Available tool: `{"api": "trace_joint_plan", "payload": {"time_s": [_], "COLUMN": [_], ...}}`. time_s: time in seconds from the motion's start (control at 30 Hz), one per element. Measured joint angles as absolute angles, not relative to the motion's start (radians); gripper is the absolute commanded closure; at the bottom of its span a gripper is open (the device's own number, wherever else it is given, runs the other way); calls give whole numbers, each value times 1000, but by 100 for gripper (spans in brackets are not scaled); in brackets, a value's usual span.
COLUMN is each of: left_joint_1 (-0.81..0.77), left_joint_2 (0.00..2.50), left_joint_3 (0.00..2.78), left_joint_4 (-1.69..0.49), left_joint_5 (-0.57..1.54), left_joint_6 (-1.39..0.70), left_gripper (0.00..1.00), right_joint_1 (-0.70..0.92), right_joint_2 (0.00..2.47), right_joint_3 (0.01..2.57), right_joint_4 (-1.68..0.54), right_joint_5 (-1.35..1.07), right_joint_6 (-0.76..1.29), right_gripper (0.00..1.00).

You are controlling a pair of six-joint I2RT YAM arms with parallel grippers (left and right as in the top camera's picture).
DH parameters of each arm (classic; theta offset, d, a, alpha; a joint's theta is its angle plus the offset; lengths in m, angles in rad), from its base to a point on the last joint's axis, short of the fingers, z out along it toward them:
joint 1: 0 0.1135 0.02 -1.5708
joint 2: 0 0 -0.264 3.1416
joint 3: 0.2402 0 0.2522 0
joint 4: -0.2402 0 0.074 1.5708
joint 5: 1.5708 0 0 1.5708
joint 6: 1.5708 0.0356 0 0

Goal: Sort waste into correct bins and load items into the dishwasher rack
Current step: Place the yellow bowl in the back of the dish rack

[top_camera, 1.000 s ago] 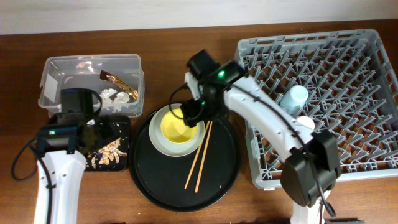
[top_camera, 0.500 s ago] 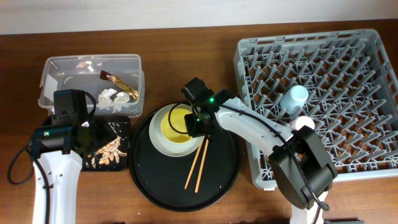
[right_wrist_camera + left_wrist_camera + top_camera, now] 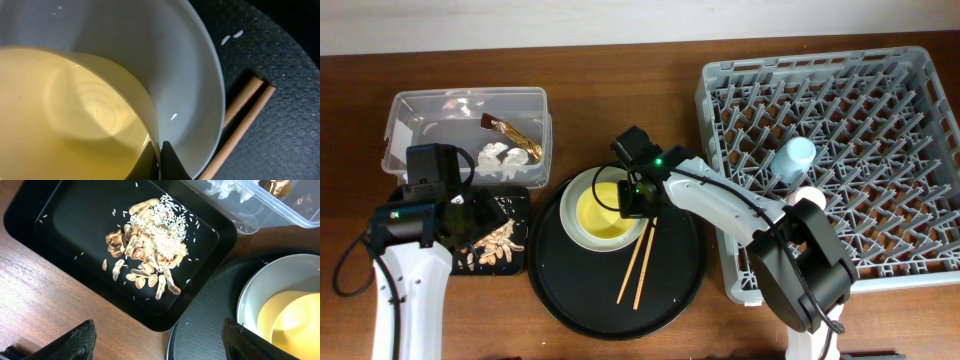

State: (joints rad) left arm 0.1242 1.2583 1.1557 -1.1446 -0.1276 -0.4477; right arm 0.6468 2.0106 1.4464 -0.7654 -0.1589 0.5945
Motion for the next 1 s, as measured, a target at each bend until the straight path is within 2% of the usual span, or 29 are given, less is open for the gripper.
{"api": "trace_joint_plan", "payload": {"time_s": [0.1,0.2,0.33,0.4,0.53,0.7,0.9,1.0], "left_joint_1": [124,124,124,124,124,124,124,124], "left_joint_2": [1258,1258,1258,1258,1258,1258,1258,1258], "left_joint_3": [1156,1156,1156,1156,1156,1156,1156,1156], "left_joint_4": [-1145,-1142,-1139,-1133,-1124,-1117,-1116,-1110], "left_joint_5": [-127,-127,-127,-126,-123,-123,-123,-123], "left_joint_6": [-448,-448,-448,-448,-448,-450,-450,-450], "left_gripper": [20,20,20,20,20,20,20,20], "right_joint_1": [622,515,353,278,133,70,76,93], "right_joint_2": [1990,1786,1549,1513,1576,1777,2009,2017], "right_joint_3": [1450,1500,1530,1535,1534,1534,1533,1534], "right_joint_4": [-821,-875,-799,-727,-485,-339,-336,-336], "right_joint_5": [-135,37,247,331,672,1019,1121,1148], "right_joint_6": [569,471,326,224,17,-154,-201,-191], "right_gripper": [96,96,96,96,96,96,96,96]}}
